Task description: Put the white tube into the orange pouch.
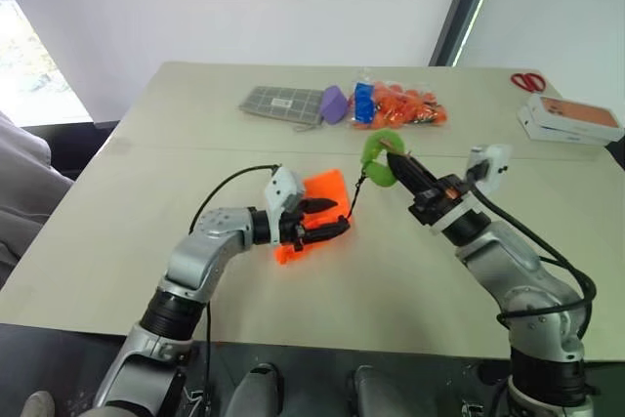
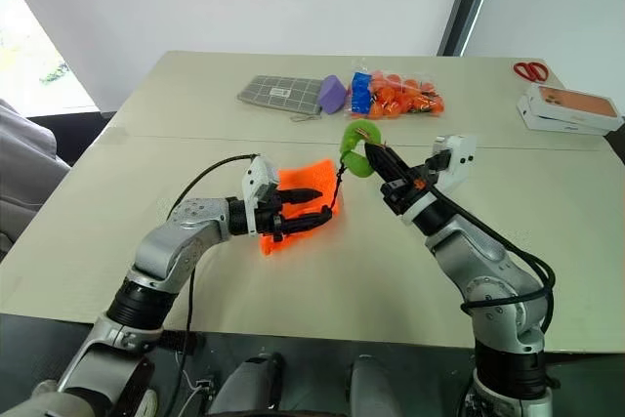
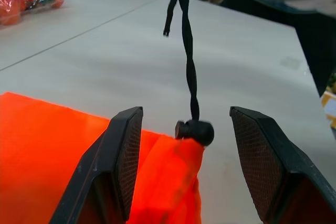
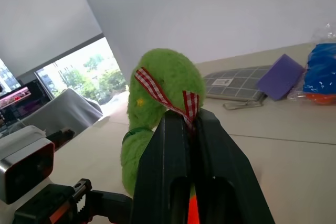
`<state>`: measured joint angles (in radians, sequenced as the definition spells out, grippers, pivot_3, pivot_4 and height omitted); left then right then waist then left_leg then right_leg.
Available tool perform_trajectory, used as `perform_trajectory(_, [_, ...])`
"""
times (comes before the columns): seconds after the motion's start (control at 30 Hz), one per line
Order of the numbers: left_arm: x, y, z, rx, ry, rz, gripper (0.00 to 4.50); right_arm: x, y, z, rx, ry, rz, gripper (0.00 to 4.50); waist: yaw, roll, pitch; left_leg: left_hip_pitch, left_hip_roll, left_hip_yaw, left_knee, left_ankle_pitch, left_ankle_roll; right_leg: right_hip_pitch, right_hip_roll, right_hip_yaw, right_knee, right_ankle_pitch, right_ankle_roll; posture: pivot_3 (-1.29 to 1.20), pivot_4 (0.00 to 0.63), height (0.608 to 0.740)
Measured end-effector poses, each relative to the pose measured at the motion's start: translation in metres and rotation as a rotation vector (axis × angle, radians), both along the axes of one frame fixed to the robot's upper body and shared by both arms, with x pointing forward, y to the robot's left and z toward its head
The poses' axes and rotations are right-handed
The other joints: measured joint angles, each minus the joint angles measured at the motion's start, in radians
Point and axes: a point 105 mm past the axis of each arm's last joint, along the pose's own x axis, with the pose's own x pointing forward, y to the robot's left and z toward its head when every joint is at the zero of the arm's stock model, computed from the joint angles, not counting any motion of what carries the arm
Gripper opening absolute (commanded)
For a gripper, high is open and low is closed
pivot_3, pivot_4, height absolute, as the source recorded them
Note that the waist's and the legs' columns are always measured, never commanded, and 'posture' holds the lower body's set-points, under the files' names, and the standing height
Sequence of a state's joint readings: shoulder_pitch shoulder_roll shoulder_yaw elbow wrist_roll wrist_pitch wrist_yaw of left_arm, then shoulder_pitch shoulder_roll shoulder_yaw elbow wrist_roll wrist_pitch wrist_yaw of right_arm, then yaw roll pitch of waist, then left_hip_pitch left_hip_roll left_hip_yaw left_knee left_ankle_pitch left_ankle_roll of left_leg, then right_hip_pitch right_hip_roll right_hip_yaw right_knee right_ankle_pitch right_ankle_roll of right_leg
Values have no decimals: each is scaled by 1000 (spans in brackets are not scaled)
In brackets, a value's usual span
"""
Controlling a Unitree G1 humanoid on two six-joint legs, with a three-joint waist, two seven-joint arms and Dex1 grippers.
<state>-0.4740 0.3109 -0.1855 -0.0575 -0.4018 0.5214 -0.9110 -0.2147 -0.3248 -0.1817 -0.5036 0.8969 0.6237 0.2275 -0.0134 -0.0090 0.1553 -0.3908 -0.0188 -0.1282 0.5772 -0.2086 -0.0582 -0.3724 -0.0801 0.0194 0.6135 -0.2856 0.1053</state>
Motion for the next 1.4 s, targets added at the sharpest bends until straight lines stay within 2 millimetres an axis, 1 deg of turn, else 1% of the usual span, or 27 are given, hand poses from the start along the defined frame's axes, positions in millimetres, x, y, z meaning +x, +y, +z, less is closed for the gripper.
perform_trajectory(0.43, [1, 4, -3, 12, 7, -1, 2809, 10, -5, 0, 12, 1, -73, 0, 1, 0, 0, 0, 0, 0, 0, 0, 0, 0, 0, 0, 0, 0, 0, 0, 150, 724])
perform_trajectory(0.6, [1, 0, -5, 37, -5, -17, 2809, 11, -3, 2, 22, -4, -73, 0, 1, 0, 0, 0, 0, 0, 0, 0, 0, 0, 0, 0, 0, 0, 0, 0, 150, 724])
perform_trajectory(0.83, [4, 3, -13, 68, -1, -11, 2809, 12, -3, 2, 22, -10, -80, 0, 1, 0, 0, 0, 0, 0, 0, 0, 0, 0, 0, 0, 0, 0, 0, 0, 150, 724])
perform_trajectory(0.93, [4, 2, -12, 66, -7, -16, 2080, 12, -2, 2, 27, -10, -77, 0, 1, 0, 0, 0, 0, 0, 0, 0, 0, 0, 0, 0, 0, 0, 0, 0, 150, 724])
perform_trajectory(0.97, [5, 1, -10, 64, -12, -17, 1552, 12, -2, 2, 27, -10, -77, 0, 1, 0, 0, 0, 0, 0, 0, 0, 0, 0, 0, 0, 0, 0, 0, 0, 150, 724])
perform_trajectory(1.07, [5, -1, -8, 59, -19, -23, 189, 11, -2, 2, 26, -13, -72, 0, 0, 0, 0, 0, 0, 0, 0, 0, 0, 0, 0, 0, 0, 0, 0, 0, 150, 724])
perform_trajectory(1.4, [5, -1, -7, 33, 11, -22, 177, 11, 2, 1, 17, -17, -60, 0, 0, 0, 0, 0, 0, 0, 0, 0, 0, 0, 0, 0, 0, 0, 0, 0, 150, 724])
